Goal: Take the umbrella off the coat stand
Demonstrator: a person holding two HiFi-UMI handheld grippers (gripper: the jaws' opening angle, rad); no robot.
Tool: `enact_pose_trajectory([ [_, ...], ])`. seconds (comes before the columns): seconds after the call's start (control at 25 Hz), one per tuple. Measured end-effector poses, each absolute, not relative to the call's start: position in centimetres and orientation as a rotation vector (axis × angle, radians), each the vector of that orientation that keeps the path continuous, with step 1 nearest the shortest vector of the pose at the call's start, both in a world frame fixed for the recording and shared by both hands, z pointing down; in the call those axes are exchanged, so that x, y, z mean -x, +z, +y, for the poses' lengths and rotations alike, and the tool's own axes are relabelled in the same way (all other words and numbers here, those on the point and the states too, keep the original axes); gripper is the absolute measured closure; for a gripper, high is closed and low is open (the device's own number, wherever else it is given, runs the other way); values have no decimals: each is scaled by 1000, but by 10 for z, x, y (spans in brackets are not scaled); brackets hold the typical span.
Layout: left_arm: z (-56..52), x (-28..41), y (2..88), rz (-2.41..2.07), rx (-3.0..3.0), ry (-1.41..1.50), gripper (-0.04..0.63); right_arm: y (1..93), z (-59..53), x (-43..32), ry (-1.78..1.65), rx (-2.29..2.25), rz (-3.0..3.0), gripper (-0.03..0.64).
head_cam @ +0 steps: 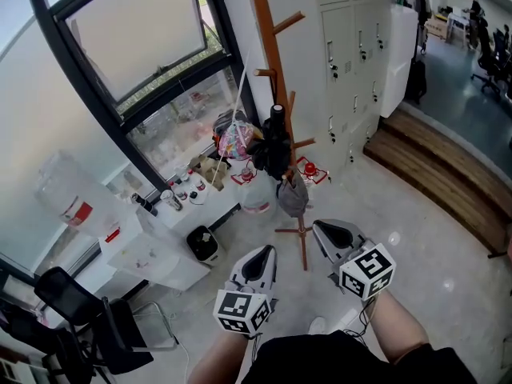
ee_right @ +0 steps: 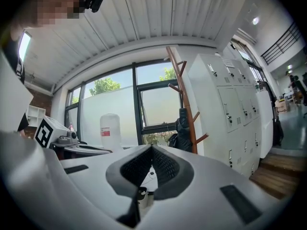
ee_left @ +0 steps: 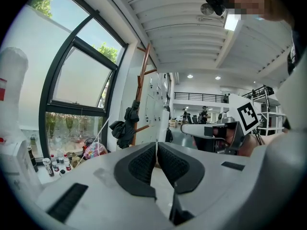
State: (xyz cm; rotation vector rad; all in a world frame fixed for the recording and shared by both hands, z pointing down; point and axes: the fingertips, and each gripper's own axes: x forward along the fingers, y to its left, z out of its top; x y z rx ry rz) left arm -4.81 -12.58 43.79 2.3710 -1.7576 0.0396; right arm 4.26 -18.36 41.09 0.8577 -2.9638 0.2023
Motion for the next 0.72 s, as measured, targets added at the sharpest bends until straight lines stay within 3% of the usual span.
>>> enact_pose_trajectory([
  [0.72, -166, 34, 431, -1807, -2375, 65, 571, 409, -212, -66, 206, -865, -2975, 565],
])
